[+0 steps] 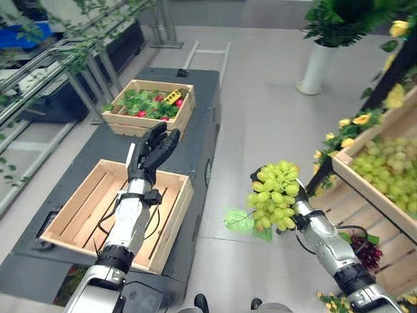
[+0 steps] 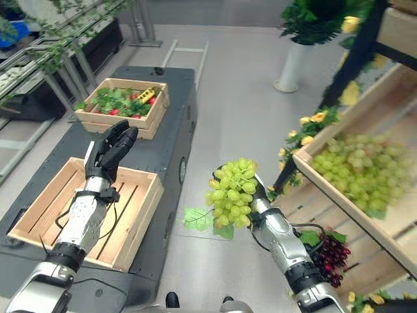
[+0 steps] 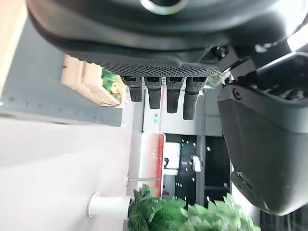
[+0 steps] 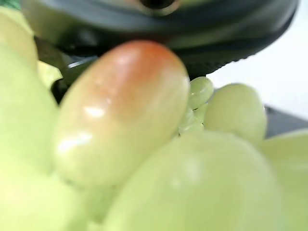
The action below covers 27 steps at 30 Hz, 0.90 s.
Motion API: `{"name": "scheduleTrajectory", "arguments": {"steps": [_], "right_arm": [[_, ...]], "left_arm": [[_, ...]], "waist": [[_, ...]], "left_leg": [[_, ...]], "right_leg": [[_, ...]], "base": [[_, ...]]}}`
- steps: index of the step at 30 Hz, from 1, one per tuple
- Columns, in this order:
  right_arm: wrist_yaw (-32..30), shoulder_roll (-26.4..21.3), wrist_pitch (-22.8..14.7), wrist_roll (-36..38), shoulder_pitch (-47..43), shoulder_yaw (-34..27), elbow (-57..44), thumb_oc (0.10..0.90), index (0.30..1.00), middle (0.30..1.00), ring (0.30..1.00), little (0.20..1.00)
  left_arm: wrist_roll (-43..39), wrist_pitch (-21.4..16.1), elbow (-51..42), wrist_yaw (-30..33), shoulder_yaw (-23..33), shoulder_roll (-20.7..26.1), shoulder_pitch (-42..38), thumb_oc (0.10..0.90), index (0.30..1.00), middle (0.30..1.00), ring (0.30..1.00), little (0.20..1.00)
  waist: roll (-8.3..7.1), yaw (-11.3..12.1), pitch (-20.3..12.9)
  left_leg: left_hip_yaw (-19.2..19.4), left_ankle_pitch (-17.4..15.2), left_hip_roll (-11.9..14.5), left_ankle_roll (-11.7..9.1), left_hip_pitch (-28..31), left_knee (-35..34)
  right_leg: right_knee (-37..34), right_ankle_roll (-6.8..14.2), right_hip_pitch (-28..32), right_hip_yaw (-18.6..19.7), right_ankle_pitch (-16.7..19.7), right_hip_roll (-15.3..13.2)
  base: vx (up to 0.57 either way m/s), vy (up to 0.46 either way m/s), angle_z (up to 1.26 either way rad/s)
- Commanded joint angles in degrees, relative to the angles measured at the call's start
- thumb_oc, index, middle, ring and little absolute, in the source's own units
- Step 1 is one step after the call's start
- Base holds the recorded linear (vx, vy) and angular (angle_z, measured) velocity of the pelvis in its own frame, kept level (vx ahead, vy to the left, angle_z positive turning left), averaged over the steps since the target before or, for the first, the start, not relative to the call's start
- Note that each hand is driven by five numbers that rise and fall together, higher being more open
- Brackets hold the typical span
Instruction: Pick up the fruits from the basket on one side to the basket on the other side
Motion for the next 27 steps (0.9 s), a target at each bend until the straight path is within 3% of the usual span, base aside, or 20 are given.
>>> {"name": "scheduleTrajectory", "arguments": {"steps": [1, 3, 4, 5, 7, 10, 13, 18, 23, 24, 27], "right_arm": [[5.3, -0.4, -6.6, 1.4, -3.1, -5.5, -9.3, 0.4, 0.3, 0.3, 0.3, 0.3], [5.8, -1.1, -4.2, 2.0, -2.8, -6.7, -11.8, 0.4, 0.3, 0.3, 0.3, 0.3], [6.6, -1.8, -3.0, 2.8, -3.2, -7.2, -12.7, 0.4, 0.3, 0.3, 0.3, 0.3], [7.4, -2.3, -2.0, 3.8, -3.9, -7.4, -13.2, 0.4, 0.3, 0.3, 0.3, 0.3], [8.7, -2.7, -2.1, 5.7, -6.6, -6.1, -12.3, 0.4, 0.3, 0.3, 0.3, 0.3], [6.1, -2.3, -2.1, 7.5, -8.4, -6.1, -12.4, 0.4, 0.3, 0.3, 0.3, 0.3], [4.9, -2.3, -2.6, 10.5, -6.6, -7.2, -16.7, 0.4, 0.3, 0.3, 0.3, 0.3], [8.1, -3.2, -0.5, 15.9, -2.2, -9.9, -22.0, 0.4, 0.3, 0.3, 0.3, 0.3], [9.4, -4.9, -1.4, 17.0, -1.2, -12.1, -23.8, 0.4, 0.3, 0.3, 0.3, 0.3], [10.0, -5.7, -1.0, 17.3, -2.1, -13.0, -24.1, 0.4, 0.3, 0.3, 0.3, 0.3], [11.1, -7.7, -1.5, 17.8, -5.2, -13.1, -23.6, 0.4, 0.3, 0.3, 0.3, 0.3]], "left_arm": [[0.5, -5.6, 3.8, 1.6, 1.8, -2.3, -1.4, 0.8, 0.9, 0.9, 0.9, 0.9], [1.0, -3.6, 3.5, 1.1, 1.1, -4.7, 1.7, 0.8, 0.9, 0.9, 0.9, 0.9], [0.8, -3.9, 3.6, 1.0, 0.2, -6.4, 4.0, 0.8, 0.9, 0.9, 0.9, 0.9], [-0.3, -3.4, 3.5, 1.1, 0.0, -7.4, 5.5, 0.8, 0.9, 0.9, 0.9, 0.9], [-2.8, -2.7, 3.7, 2.8, -0.4, -8.4, 7.0, 0.8, 0.9, 0.9, 0.9, 0.9], [-3.3, -0.5, 4.3, 3.4, -2.2, -9.3, 6.9, 0.8, 0.9, 0.9, 0.9, 0.9], [0.7, 0.1, 4.4, 4.0, -4.8, -9.1, 8.0, 0.8, 0.9, 0.9, 0.9, 0.9], [4.8, 1.0, 6.1, 3.4, -6.7, -7.0, 8.7, 0.8, 0.9, 0.9, 0.9, 0.9], [3.6, 1.3, 7.0, 2.4, -6.5, -5.7, 9.4, 0.8, 0.9, 0.9, 0.9, 0.9], [2.5, 1.3, 7.3, 2.3, -5.6, -5.2, 10.5, 0.8, 0.9, 0.9, 0.9, 0.9], [2.2, 0.9, 7.0, 1.9, -3.7, -3.8, 11.7, 0.8, 0.9, 0.9, 0.9, 0.9]], "waist": [[-0.75, -0.1, -6.0], [-1.28, 0.3, -5.5], [-1.92, 0.7, -4.8], [-2.34, 1.5, -4.1], [-2.43, 3.1, -2.9], [-2.63, 3.2, -2.1], [-2.87, 3.3, -1.8], [-2.77, 1.5, -1.4], [-2.9, 1.2, -0.9], [-2.85, 1.3, -0.9], [-2.64, 2.1, -0.9]], "left_leg": [[0.9, -8.2, 1.7, -1.8, 2.8, 0.2], [-0.4, -8.8, 1.1, -1.6, 2.9, 1.4], [-1.9, -10.8, 0.2, -1.4, 1.1, 6.2], [-5.1, -11.7, -0.8, -1.0, -0.2, 8.1], [-12.1, -10.6, -3.0, 0.2, -1.1, 5.4], [-8.7, -10.0, -2.2, 0.6, -0.7, 3.7], [-8.9, -9.0, -2.5, 0.9, -0.4, 0.8], [-6.9, -10.1, -2.9, 2.3, 0.2, 0.3], [-4.8, -11.0, -3.4, 3.0, -0.1, 0.6], [-3.1, -11.0, -3.1, 3.0, 0.4, 0.3], [-0.5, -10.6, -1.8, 3.1, 0.0, 1.1]], "right_leg": [[0.3, -1.4, -2.1, 0.2, -0.7, 0.3], [0.4, -1.7, -2.2, 2.2, -0.7, 0.8], [1.0, -2.0, -2.7, 4.1, -0.7, 0.9], [1.2, -2.1, -3.0, 5.9, -0.2, 0.9], [1.9, -1.9, -4.1, 9.2, 0.4, 1.5], [1.7, -0.8, -4.9, 7.9, 1.5, 0.5], [2.3, 0.5, -5.9, 7.2, 2.2, -0.3], [4.5, 2.6, -8.9, 8.7, 3.5, -1.3], [4.1, 4.3, -11.3, 8.1, 6.3, -2.3], [6.6, 4.7, -12.6, 6.4, 7.2, -2.3], [14.5, 4.1, -14.5, 3.2, 4.4, -1.5]], "base": [[0.02, -0.018, -0.21], [0.01, -0.001, -0.25], [-0.01, 0.047, -0.34], [-0.03, 0.09, -0.37], [-0.07, 0.165, -0.7], [-0.07, 0.145, -0.89], [-0.07, 0.173, -0.14], [-0.01, 0.159, -0.06], [-0.02, 0.111, -0.32], [-0.04, 0.026, -0.66], [-0.06, -0.028, -0.95]]}}
